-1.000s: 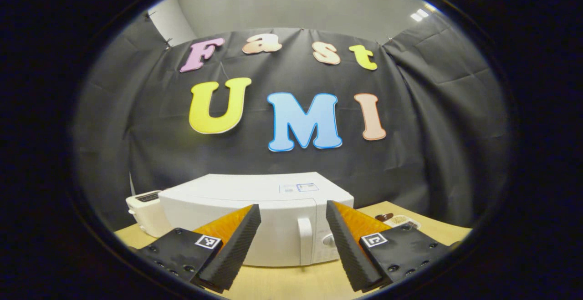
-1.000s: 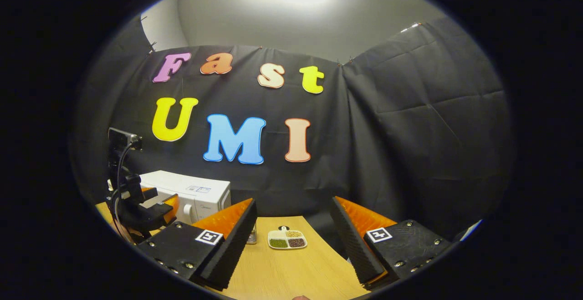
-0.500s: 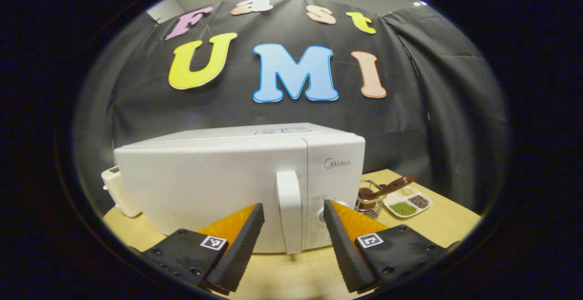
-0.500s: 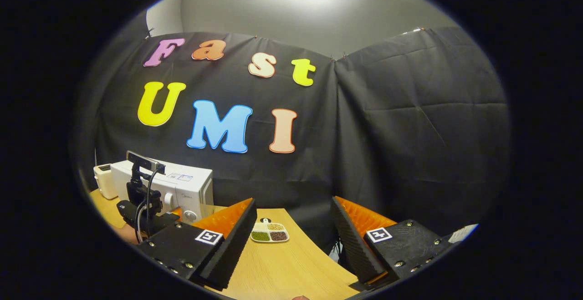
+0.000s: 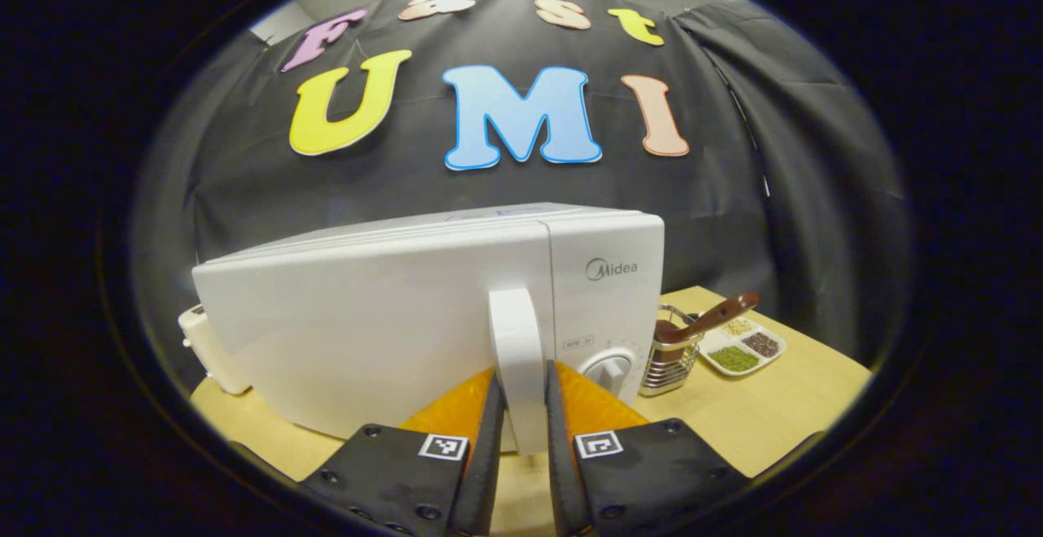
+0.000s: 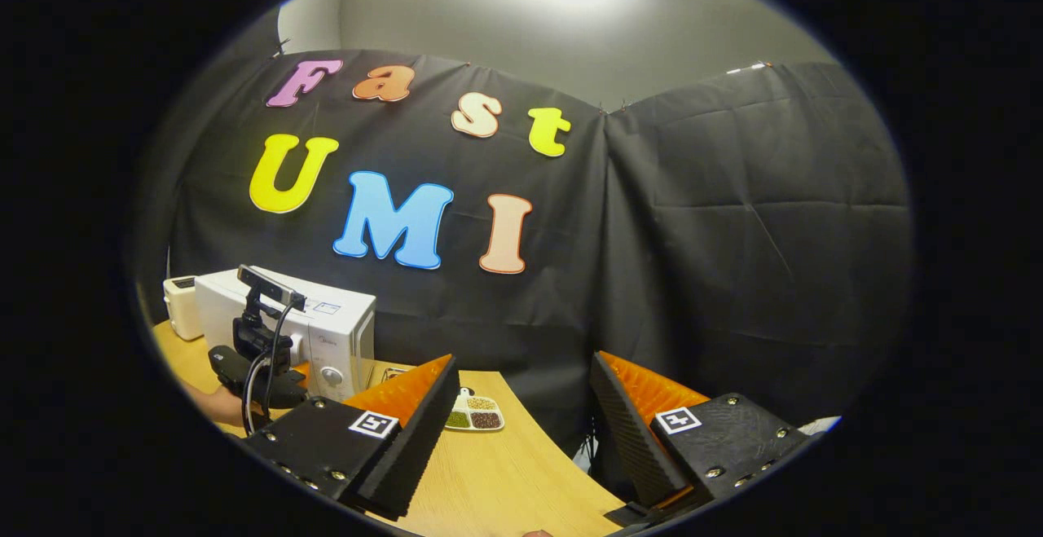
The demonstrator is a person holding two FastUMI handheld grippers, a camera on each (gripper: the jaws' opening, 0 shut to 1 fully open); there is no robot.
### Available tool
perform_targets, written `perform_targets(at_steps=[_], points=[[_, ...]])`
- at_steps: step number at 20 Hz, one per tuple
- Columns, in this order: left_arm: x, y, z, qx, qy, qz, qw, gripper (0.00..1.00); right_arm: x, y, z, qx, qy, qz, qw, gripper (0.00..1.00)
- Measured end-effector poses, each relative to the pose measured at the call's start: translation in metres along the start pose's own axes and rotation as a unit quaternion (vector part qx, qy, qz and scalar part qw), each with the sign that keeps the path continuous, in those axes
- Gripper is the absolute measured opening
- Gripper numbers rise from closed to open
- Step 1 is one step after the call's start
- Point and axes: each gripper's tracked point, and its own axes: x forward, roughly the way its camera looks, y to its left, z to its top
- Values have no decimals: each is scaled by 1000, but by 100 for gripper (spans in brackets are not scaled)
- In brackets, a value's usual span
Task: Open the microwave oven with the left hand, put the food in, and close the microwave oven.
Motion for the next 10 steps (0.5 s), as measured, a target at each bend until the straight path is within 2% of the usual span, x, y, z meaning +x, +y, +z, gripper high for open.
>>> perform_targets(at_steps=[2, 4, 5, 7, 10], points=[[-4, 1, -2, -2, 5, -3, 1000, 27, -1, 1, 1, 5, 0, 6, 1000, 99], [-3, 0, 1, -14, 17, -10, 1000, 16, -3, 4, 2, 12, -2, 17, 1000, 99], [0, 0, 1, -12, 16, -15, 1000, 13, -3, 4, 3, 11, -5, 20, 1000, 95], [-5, 0, 0, -4, 18, -14, 1000, 7, -3, 2, 1, 4, -8, 24, 1000, 99], [-6, 2, 0, -12, 26, -9, 1000, 6, -3, 0, 1, 6, -10, 34, 999, 99]])
